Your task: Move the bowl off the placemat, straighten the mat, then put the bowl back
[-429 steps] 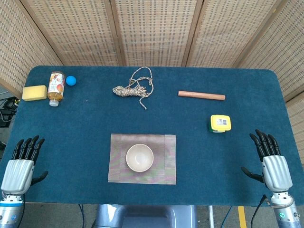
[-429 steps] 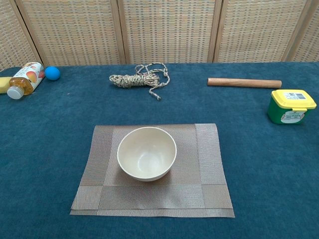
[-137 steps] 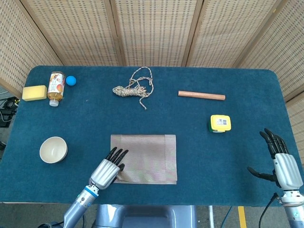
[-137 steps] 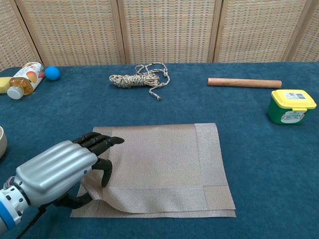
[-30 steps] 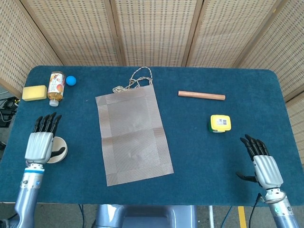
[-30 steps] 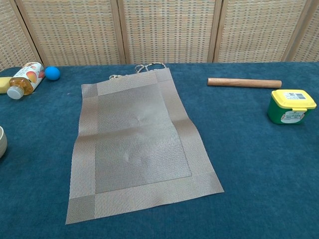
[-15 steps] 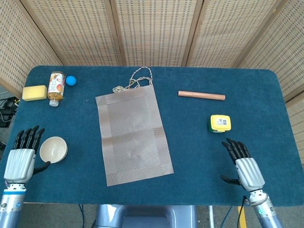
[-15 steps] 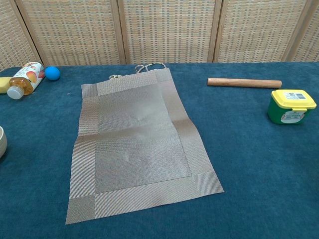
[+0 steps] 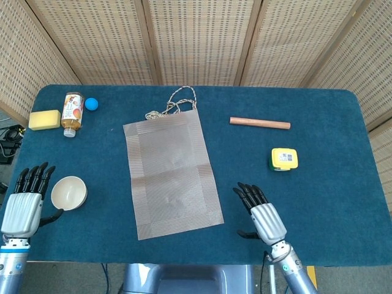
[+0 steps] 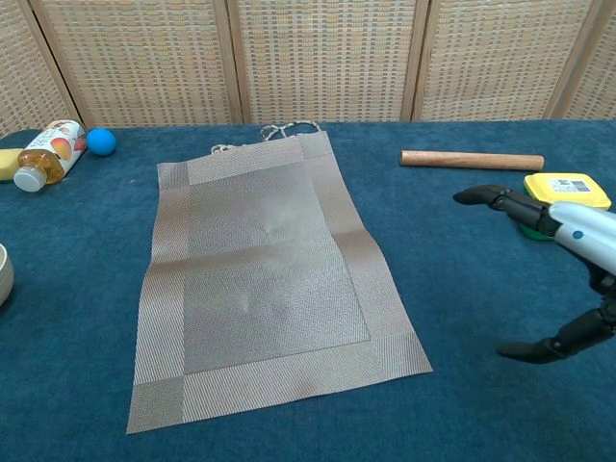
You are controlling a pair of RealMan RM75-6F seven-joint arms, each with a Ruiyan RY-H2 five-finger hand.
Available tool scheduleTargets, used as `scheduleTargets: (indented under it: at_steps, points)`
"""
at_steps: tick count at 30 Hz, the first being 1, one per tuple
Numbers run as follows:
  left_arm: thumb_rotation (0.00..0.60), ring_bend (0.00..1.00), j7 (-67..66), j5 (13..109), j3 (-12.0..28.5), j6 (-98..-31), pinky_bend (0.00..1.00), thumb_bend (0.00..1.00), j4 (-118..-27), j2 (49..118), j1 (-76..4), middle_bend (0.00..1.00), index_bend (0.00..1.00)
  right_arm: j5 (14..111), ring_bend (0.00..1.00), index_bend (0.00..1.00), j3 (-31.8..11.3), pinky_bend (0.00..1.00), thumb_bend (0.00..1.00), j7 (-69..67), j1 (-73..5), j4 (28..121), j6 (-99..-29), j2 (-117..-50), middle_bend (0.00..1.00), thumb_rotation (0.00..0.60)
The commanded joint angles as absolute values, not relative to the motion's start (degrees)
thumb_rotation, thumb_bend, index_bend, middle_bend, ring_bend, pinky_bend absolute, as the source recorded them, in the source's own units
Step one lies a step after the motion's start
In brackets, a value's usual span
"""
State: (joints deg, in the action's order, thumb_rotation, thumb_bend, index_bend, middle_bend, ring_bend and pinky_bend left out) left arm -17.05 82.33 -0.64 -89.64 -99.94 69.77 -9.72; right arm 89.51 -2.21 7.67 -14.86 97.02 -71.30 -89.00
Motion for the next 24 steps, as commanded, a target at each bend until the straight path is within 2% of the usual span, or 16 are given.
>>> scheduleTargets:
  at_steps: [1, 12, 24]
  points:
    - [0.600, 0.00, -17.08, 82.25, -0.41, -89.30, 0.00, 0.00, -99.82, 69.76, -9.59, 0.00, 0.00, 84.37, 0.00, 0.00, -3.13, 0.00, 0.05, 8.77, -16.05, 98.26, -67.71, -91.89, 0.00, 0.600]
    - [0.600, 0.00, -17.26, 82.59, 0.47, -88.41, 0.00, 0.00, -99.75, 69.87, -9.06, 0.00, 0.00, 77.78, 0.00, 0.00, -5.12, 0.00, 0.06, 10.90, -17.45, 94.09, -66.13, -98.50, 0.00, 0.600]
    - [0.600, 0.00, -16.93, 82.17, 1.32, -87.07, 0.00, 0.00, -99.54, 69.86, -8.79, 0.00, 0.00, 75.34, 0.00, 0.00, -6.05, 0.00, 0.11, 10.25, -18.88, 88.49, -65.55, -104.59, 0.00, 0.600]
